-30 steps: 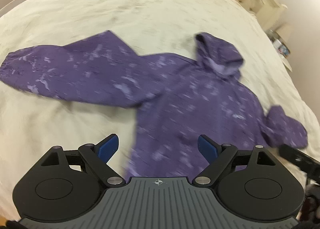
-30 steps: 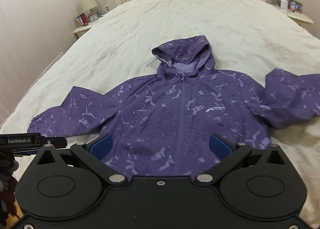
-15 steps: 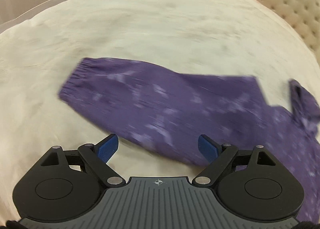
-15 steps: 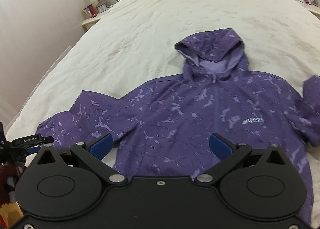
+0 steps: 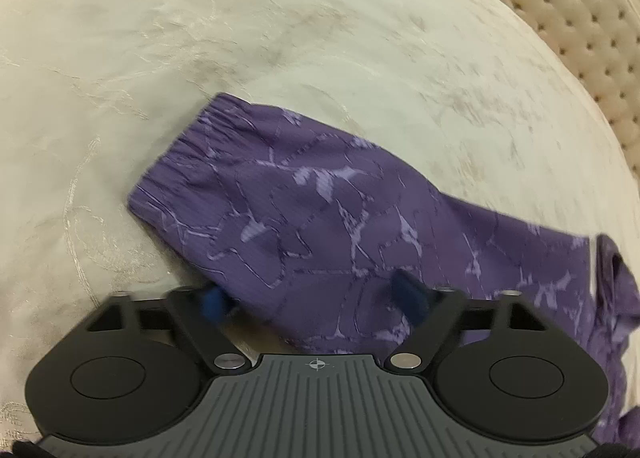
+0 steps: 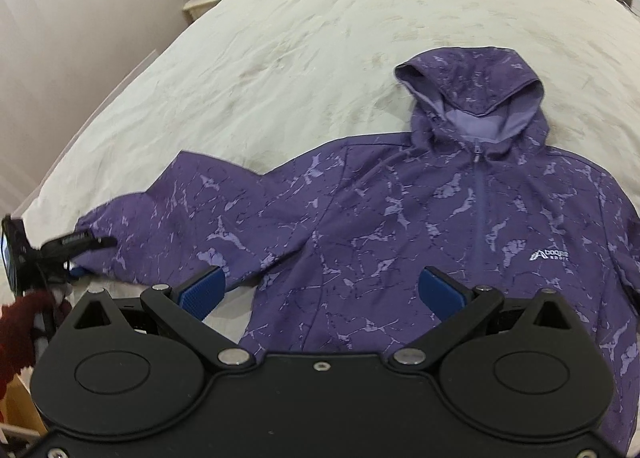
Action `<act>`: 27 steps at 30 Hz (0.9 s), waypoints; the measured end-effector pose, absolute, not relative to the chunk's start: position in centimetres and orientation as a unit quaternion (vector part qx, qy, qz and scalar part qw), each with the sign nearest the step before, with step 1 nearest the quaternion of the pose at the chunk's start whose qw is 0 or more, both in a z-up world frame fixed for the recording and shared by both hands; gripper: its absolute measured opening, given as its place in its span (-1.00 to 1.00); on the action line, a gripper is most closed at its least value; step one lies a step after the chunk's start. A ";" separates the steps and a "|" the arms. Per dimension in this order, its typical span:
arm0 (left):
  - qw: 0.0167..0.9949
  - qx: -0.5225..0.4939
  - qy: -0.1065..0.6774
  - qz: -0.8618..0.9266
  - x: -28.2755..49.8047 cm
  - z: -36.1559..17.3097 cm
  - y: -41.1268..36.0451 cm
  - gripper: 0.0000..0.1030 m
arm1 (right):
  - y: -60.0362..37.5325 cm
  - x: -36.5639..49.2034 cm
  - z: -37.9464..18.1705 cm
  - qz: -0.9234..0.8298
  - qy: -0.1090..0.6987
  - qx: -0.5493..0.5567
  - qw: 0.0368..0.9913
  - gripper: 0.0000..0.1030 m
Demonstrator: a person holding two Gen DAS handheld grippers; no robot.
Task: Fold large clothes
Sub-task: 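Grasp the purple jacket's sleeve cuff with the left gripper and lift it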
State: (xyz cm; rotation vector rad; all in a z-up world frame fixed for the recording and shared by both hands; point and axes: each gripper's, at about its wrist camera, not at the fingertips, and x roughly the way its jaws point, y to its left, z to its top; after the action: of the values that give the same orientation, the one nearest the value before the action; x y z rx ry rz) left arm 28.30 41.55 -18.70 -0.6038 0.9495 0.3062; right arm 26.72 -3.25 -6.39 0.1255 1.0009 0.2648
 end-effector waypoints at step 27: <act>0.954 -0.112 0.251 -0.121 31.1 1.5 16.6 -0.84 | -12.0 22.3 -8.0 0.158 0.476 0.103 0.859 0.99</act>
State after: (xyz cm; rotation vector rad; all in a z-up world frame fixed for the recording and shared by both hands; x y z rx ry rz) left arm 31.05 16.61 1.52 -0.2278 0.5102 -0.2466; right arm 22.31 -12.03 -8.04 0.2164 1.0005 0.3327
